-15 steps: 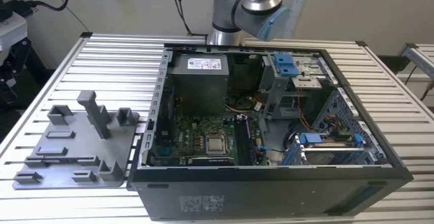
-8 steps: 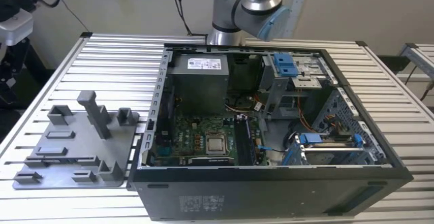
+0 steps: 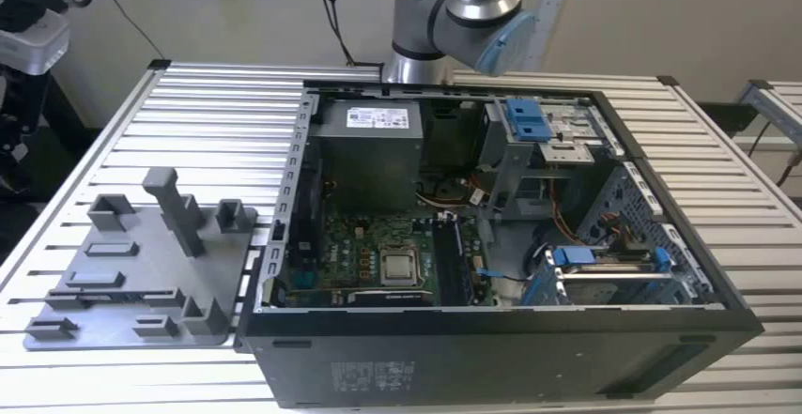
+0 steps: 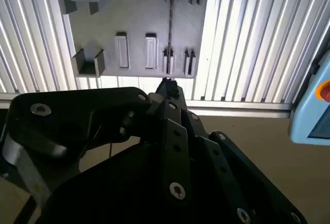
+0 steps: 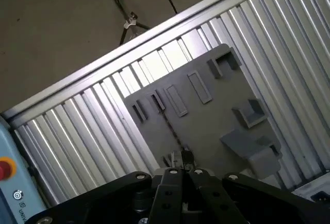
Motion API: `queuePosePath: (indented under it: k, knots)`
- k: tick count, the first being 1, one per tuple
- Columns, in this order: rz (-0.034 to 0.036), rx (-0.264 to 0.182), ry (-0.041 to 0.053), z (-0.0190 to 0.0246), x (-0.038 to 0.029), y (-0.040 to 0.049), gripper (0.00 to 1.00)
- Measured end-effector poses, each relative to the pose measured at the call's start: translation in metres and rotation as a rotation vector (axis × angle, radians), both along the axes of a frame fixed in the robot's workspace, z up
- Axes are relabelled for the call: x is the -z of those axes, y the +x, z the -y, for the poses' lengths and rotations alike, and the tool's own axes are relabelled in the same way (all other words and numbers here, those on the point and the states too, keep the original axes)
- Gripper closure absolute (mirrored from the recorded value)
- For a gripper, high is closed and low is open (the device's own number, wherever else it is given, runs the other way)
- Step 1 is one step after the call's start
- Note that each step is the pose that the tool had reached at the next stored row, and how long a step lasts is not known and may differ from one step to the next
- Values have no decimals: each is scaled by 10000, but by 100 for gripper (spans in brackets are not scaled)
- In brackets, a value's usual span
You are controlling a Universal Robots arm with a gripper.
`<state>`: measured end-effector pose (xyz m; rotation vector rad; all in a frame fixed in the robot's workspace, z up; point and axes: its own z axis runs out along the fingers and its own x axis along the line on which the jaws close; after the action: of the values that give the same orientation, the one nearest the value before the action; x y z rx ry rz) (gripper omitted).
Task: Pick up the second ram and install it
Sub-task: 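Pick up the second ram and move it above second insertion slot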
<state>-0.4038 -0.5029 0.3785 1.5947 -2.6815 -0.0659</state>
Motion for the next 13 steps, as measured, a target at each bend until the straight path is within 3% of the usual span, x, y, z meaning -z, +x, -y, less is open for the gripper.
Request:
queuePosePath:
  k: [7,10,13]
  knots:
    - [-1,-1226,-1,0,3,-3,89]
    - [-1,-1588,-2,0,3,-11,89]
    - [1,-1646,0,0,4,-13,89]
